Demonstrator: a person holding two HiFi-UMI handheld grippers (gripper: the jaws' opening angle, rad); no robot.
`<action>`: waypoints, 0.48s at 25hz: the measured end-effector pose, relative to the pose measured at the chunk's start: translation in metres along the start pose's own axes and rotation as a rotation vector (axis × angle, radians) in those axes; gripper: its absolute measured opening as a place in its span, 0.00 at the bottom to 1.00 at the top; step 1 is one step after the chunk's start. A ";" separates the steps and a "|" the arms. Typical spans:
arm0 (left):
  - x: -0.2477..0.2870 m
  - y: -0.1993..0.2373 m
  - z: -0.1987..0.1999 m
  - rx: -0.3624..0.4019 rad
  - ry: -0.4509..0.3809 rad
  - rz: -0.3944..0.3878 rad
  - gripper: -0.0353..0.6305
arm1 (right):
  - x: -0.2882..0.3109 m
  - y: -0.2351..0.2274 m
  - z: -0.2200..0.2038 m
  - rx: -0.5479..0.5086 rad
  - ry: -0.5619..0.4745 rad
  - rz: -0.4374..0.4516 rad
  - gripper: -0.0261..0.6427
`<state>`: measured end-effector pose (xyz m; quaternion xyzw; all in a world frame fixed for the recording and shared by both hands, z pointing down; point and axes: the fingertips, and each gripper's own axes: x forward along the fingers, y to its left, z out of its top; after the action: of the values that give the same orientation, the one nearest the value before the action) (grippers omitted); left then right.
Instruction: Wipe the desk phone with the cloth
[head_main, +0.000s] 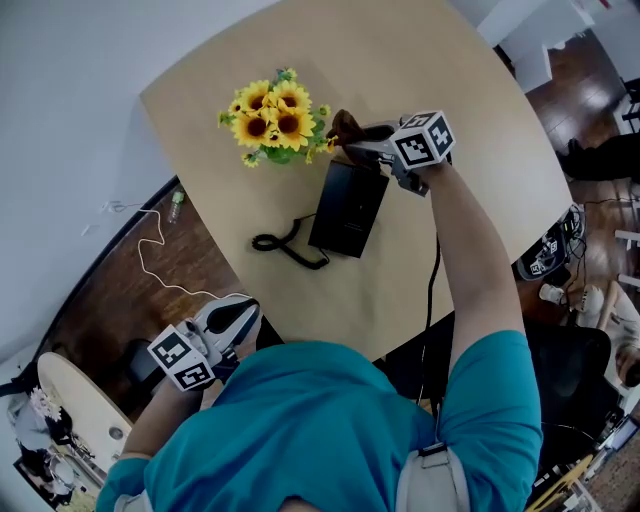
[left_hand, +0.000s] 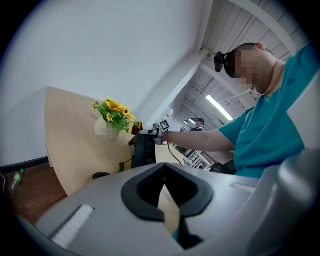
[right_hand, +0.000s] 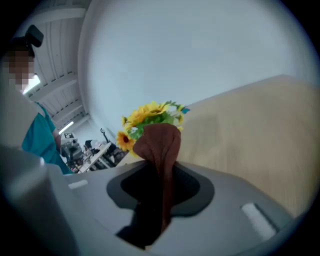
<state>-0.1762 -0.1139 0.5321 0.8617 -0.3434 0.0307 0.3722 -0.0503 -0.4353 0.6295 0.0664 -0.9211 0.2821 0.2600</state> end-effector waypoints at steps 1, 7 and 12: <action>0.001 0.000 -0.001 0.000 0.004 -0.001 0.06 | 0.009 0.007 -0.003 -0.010 0.037 0.038 0.21; -0.002 0.000 -0.006 -0.012 0.006 0.005 0.06 | 0.027 0.008 -0.012 0.015 0.111 0.095 0.21; -0.005 0.004 -0.010 -0.021 0.008 0.012 0.06 | 0.039 -0.015 -0.033 -0.067 0.247 -0.059 0.20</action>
<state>-0.1805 -0.1058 0.5402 0.8556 -0.3473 0.0325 0.3826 -0.0647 -0.4280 0.6802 0.0498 -0.8886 0.2495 0.3816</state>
